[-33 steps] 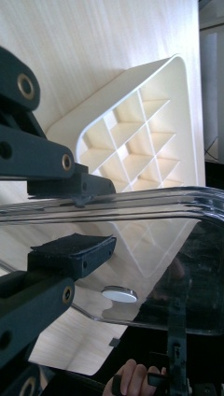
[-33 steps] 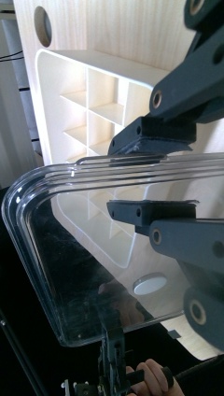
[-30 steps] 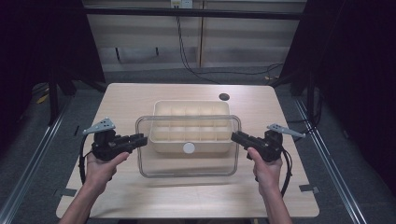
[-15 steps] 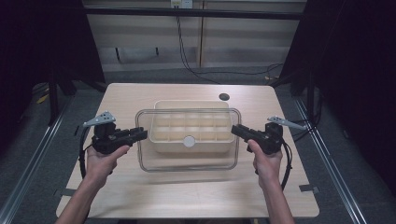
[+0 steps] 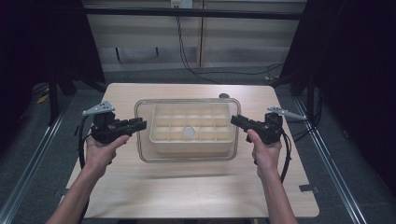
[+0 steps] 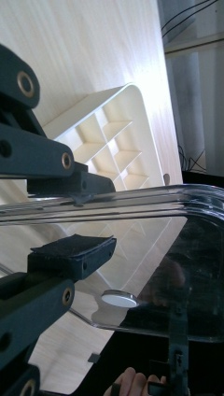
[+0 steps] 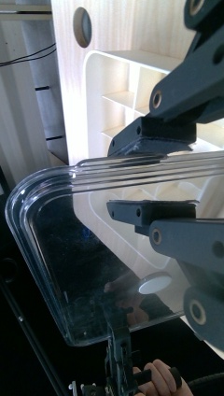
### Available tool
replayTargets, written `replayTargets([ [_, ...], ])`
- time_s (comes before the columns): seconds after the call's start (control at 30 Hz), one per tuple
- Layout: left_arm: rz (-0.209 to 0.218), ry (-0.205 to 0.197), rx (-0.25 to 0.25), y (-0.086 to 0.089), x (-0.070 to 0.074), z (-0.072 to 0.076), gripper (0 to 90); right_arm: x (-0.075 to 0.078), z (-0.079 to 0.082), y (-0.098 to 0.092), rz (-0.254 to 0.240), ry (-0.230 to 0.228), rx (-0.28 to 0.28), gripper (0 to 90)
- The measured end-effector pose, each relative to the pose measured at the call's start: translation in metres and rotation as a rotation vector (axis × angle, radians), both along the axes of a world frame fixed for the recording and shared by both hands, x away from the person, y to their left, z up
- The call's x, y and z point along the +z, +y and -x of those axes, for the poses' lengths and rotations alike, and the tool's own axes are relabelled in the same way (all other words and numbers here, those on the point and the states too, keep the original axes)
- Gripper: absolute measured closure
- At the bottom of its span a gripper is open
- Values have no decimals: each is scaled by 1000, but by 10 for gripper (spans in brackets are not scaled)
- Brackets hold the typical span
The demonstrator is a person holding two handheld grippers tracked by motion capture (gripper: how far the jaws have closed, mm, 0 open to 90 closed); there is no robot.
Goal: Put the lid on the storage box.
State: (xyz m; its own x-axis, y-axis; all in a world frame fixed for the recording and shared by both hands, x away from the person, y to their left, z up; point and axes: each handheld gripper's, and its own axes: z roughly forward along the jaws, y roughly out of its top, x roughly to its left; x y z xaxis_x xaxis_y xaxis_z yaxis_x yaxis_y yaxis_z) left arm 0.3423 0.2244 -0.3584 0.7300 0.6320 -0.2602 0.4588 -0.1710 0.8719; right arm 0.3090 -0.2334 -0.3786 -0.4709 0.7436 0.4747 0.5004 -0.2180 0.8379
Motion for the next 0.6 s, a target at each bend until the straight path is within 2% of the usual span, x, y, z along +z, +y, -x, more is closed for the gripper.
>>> replayTargets([
  [0.33, 10, -3, 17, -1, 8, -10, 697, 8, -13, 1, 5, -8, -8, 691],
  [0.6, -2, -23, 7, -8, 19, -20, 695, 22, -21, -5, 1, -25, -22, 693],
])
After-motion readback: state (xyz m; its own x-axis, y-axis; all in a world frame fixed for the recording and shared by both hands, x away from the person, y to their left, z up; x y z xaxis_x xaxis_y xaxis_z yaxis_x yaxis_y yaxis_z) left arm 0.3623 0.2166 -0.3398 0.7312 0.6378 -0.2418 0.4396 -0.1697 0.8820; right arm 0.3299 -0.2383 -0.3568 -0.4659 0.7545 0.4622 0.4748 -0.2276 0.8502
